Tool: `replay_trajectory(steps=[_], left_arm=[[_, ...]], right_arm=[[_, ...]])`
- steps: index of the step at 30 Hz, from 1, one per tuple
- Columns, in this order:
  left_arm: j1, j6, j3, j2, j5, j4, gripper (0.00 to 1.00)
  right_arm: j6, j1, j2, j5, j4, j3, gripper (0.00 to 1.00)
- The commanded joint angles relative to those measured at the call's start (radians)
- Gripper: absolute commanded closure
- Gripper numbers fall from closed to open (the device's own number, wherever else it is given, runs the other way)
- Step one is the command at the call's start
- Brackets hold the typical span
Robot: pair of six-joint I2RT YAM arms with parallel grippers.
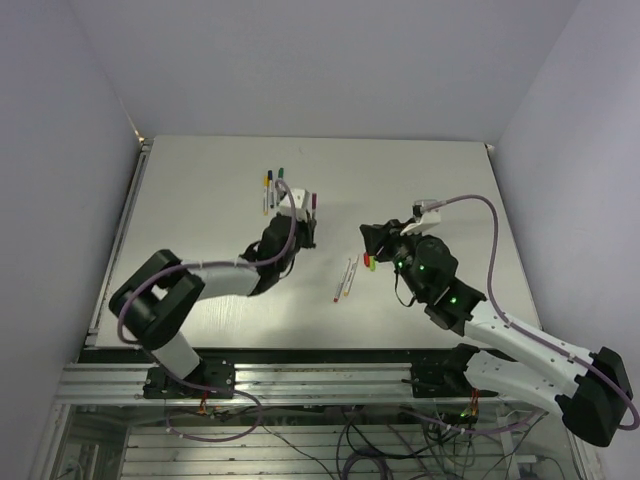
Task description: Insert the pens into the pen caps
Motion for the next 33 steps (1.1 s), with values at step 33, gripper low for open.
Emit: replay_trajectory(steps=[33], left_arm=[[0.364, 0.066, 1.021, 0.798, 0.054, -0.677, 0.93]], right_arm=[[0.124, 0.002, -0.048, 0.203, -0.179, -0.126, 0.65]])
